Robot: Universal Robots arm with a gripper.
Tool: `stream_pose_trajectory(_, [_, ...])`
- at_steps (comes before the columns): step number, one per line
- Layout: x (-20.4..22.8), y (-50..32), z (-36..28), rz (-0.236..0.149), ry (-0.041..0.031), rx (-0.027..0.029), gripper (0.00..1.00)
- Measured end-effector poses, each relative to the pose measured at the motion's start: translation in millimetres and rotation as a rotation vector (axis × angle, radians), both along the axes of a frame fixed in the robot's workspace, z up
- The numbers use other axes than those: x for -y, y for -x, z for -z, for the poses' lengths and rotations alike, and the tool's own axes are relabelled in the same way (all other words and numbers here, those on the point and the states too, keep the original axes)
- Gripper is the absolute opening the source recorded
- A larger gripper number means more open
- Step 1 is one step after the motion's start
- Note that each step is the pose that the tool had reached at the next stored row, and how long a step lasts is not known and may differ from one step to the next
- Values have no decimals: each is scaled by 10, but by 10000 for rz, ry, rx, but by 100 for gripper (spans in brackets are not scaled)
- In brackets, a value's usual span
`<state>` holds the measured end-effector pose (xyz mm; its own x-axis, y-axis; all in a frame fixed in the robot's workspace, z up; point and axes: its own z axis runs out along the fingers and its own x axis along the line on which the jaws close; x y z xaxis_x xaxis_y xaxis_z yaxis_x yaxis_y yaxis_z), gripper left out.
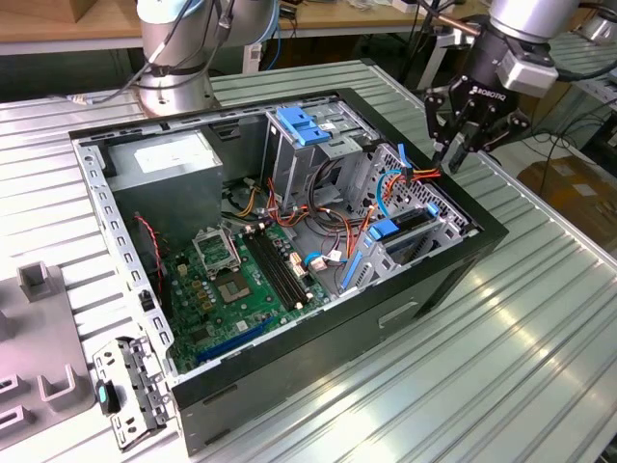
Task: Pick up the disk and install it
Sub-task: 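Insert the first disk wire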
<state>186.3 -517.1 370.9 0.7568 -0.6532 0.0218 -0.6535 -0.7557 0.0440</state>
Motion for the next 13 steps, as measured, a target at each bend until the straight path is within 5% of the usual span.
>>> stream_pose_trajectory(5, [6, 25, 58, -677, -56, -1, 31])
stream_pose_trajectory(8, [6, 25, 48, -716, -57, -1, 17])
stream_pose_trajectory(13, [6, 25, -5, -735, -60, 0, 17])
